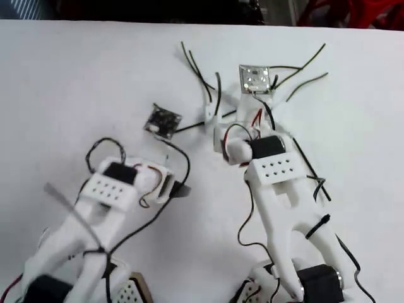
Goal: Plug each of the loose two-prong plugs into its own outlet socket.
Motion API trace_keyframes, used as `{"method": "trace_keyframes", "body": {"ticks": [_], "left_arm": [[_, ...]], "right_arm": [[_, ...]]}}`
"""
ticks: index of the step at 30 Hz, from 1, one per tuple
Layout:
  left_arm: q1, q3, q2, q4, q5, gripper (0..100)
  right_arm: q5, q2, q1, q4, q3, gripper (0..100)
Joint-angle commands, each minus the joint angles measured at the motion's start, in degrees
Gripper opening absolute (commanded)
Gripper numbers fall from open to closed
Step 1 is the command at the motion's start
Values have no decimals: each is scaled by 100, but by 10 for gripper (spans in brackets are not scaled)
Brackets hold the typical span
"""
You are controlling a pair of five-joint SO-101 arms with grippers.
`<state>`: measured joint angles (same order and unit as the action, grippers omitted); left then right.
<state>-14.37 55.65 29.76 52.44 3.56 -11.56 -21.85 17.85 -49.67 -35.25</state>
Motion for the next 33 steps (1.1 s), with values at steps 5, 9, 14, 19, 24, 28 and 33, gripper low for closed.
{"method": "trace_keyframes", "body": {"ticks": [5,9,14,19,24,28,33], "left_arm": [[-224,-1204,-998,-105,70,343],[-646,-1213,-998,-132,105,343],[-1068,-1169,-1051,-132,70,343],[-884,-800,-1051,-141,62,347],[-145,-448,-1051,-132,97,347],[602,-527,-1007,-97,105,347],[875,-1143,-1007,519,105,347]], "right_arm": [[-18,-224,-66,92,53,17],[-35,-224,-207,207,53,17],[-35,-224,-497,365,44,17],[-35,-224,-505,374,44,17],[-35,-224,-505,374,44,17],[-35,-224,-505,365,44,17],[-35,-224,-488,347,35,17]]}}
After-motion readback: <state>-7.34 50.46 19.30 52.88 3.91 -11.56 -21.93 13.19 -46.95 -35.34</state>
